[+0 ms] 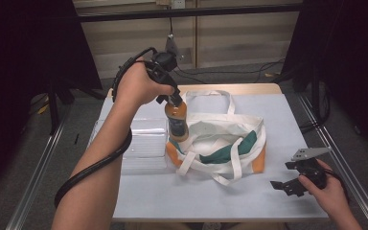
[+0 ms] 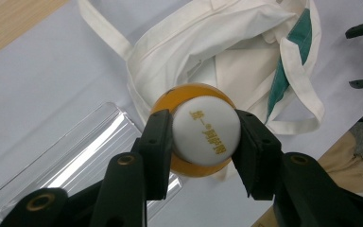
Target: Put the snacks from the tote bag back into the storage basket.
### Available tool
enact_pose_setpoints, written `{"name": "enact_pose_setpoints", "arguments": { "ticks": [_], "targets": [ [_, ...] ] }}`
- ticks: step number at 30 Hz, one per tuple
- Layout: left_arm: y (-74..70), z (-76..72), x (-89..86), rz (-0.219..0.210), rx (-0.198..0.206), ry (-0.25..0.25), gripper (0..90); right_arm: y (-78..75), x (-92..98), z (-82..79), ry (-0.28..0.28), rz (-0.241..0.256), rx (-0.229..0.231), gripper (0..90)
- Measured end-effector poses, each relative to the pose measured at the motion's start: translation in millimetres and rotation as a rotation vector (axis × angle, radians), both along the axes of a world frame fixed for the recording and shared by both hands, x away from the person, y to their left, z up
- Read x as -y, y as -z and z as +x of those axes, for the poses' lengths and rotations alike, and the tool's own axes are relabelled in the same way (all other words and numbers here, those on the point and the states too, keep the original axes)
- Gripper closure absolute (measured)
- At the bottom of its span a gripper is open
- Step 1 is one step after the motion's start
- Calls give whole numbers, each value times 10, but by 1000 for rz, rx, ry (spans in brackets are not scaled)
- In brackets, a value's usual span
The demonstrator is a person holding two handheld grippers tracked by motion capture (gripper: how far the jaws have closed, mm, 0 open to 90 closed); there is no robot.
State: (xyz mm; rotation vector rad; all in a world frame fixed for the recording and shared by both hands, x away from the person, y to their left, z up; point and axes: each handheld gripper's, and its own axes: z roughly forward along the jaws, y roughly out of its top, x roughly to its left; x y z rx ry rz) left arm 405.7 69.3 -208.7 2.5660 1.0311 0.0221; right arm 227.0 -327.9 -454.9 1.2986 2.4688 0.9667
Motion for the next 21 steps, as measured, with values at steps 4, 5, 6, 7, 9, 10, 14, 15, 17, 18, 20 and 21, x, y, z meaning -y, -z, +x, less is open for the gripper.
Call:
{"name": "enact_pose_setpoints", "arguments": {
  "ticks": [4,5,6,7,9,10,14,15,17,18,20,21],
  "targets": [
    [-17,-1,-53,-7,-7,-12,596,1,-8,1,-3,0,-1,25],
    [-25,0,-65,-5,-6,-13,596,2,-9,1,-3,0,-1,25],
    [-32,-4,-80,-9,-1,-19,596,2,-8,1,-3,0,-1,25],
    [-40,-3,-95,-7,-1,-15,596,3,-8,2,-3,2,-1,25],
    [-53,0,-126,-8,1,-23,595,5,-6,2,-2,1,-1,25],
    [-58,-1,-141,-4,-2,-28,596,5,-7,1,-3,2,-3,25],
    [-47,4,-200,0,-1,-40,595,4,-10,2,-3,0,-4,24],
    [-45,7,-219,5,-3,-40,595,5,-10,3,-5,0,-3,25],
    [-38,10,-247,8,-6,-49,595,3,-12,1,-3,-2,-4,25],
    [-37,14,-262,11,-5,-46,596,3,-14,0,-2,0,-6,25],
    [-36,17,-291,15,-12,-50,596,2,-16,-1,-3,8,-9,25],
    [-35,18,-301,14,-13,-55,595,1,-17,-3,-1,8,-12,25]
  ]
}}
